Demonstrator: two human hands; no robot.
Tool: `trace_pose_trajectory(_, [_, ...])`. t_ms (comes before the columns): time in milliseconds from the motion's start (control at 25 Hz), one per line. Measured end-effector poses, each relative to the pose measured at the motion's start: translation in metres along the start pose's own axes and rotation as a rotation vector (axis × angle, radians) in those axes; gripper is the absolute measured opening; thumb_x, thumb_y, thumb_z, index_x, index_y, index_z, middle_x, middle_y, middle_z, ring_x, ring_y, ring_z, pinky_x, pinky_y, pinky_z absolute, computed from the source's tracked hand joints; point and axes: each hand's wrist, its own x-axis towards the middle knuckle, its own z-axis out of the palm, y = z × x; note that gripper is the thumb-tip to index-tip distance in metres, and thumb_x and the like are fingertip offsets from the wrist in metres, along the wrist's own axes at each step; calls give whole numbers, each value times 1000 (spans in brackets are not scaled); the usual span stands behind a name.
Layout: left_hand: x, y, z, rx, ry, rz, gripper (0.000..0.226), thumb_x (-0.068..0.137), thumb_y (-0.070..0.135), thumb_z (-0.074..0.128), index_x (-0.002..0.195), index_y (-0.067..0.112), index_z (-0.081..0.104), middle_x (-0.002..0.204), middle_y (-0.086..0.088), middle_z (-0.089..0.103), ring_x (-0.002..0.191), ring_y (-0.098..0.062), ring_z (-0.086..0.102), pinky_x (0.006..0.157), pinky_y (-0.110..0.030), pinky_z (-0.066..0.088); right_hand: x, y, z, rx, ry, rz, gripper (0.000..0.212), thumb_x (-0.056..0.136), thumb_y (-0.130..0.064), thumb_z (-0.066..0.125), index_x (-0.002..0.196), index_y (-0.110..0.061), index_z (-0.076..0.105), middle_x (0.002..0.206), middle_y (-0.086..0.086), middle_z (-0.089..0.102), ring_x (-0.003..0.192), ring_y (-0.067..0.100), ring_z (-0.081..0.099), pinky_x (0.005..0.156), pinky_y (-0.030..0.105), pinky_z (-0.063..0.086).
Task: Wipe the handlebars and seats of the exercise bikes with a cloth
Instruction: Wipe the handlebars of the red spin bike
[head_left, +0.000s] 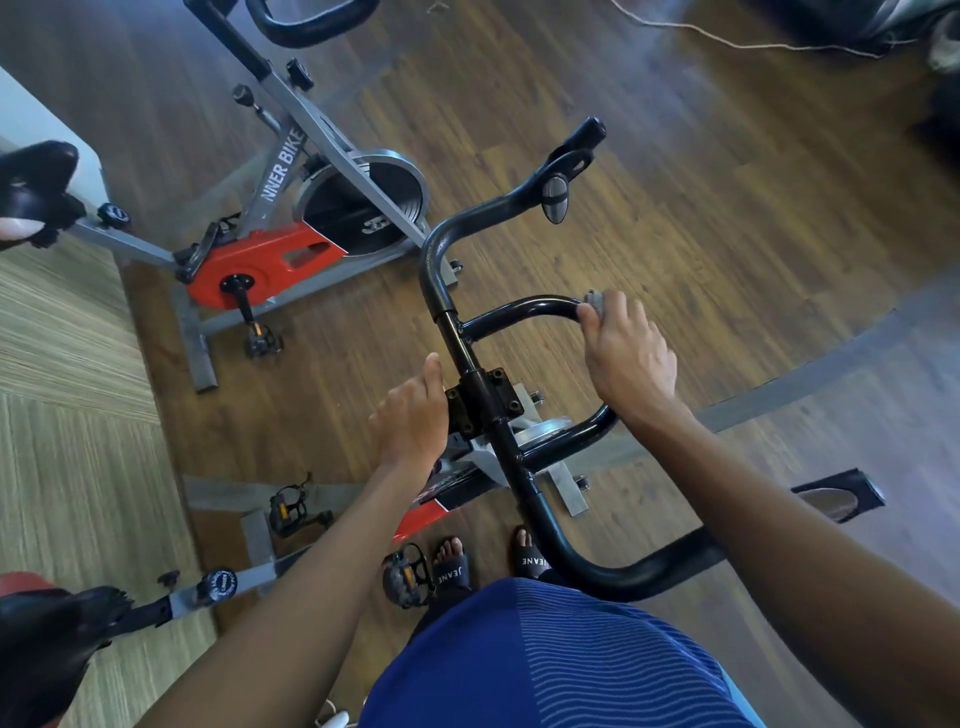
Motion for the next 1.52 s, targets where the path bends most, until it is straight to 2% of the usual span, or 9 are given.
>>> trace_pose_trajectory(240, [-1, -1, -1, -41, -15, -12, 71, 106, 49, 23, 47, 15, 44, 41, 2, 36, 32, -11, 31, 42, -23, 31, -17, 12, -25, 684, -40, 573, 47, 102, -53, 33, 112, -13, 55, 103, 8, 63, 86, 26, 59, 83, 52, 53])
trace_pose_trajectory(360, [1, -3, 1, -27, -24, -5, 73, 107, 49, 21, 46, 16, 43, 39, 3, 36, 30, -8, 32, 46, -23, 34, -31, 7, -59, 397, 31, 346, 39, 104, -55, 31, 110, -20, 49, 99, 1, 60, 86, 25, 58, 73, 38, 44])
trace_pose_trajectory(440, [3, -4, 3, -12, -18, 5, 73, 107, 48, 19, 45, 16, 41, 38, 4, 35, 30, -8, 33, 48, -23, 35, -51, -13, -71, 278, -116, 109, 34, 103, -57, 31, 112, -26, 44, 88, -6, 63, 72, 17, 61, 61, 31, 44])
trace_pose_trajectory(640, [2, -6, 3, -53, -13, 14, 77, 107, 48, 21, 53, 4, 54, 45, -8, 49, 37, -16, 45, 47, -24, 35, -81, -28, -11, -365, -303, -477, 37, 103, -54, 37, 112, -24, 56, 101, 1, 65, 95, 25, 65, 99, 49, 45])
trace_pose_trajectory(760, [1, -4, 2, -29, 19, 27, 77, 107, 46, 20, 54, 3, 54, 46, -6, 49, 39, -18, 46, 46, -25, 34, -96, -22, 12, -442, -158, -754, 23, 104, -33, 48, 94, -17, 61, 73, 8, 62, 71, 34, 61, 80, 50, 49])
trace_pose_trajectory(1000, [-1, -2, 1, -13, 64, 31, 73, 108, 43, 22, 51, 8, 51, 46, -8, 47, 40, -20, 43, 47, -23, 31, -62, 3, 5, -382, -158, -583, 59, 101, -42, 14, 65, -22, 56, 67, -9, 57, 69, 13, 50, 92, 38, 43])
trace_pose_trajectory(1240, [1, -3, 3, -13, 72, 15, 78, 107, 46, 21, 57, 0, 59, 50, -12, 56, 43, -22, 51, 50, -26, 37, -56, 13, 13, -317, -49, -816, 50, 100, -41, 34, 57, -23, 51, 57, -7, 52, 59, 15, 50, 82, 35, 44])
trace_pose_trajectory(1400, [-1, 0, 1, -7, 71, 1, 79, 107, 46, 21, 57, -1, 60, 46, -12, 52, 37, -20, 46, 44, -25, 38, 4, 44, -15, -315, -48, -1127, 40, 97, -36, 49, 59, -26, 42, 63, -7, 58, 71, 18, 57, 95, 34, 43])
trace_pose_trajectory(1520, [-2, 1, 0, 3, 61, -9, 79, 107, 46, 21, 55, 1, 58, 47, -13, 54, 37, -21, 49, 43, -22, 36, 12, 43, -12, -252, -26, -1127, 40, 96, -32, 50, 58, -25, 41, 65, -7, 60, 79, 18, 60, 100, 35, 43])
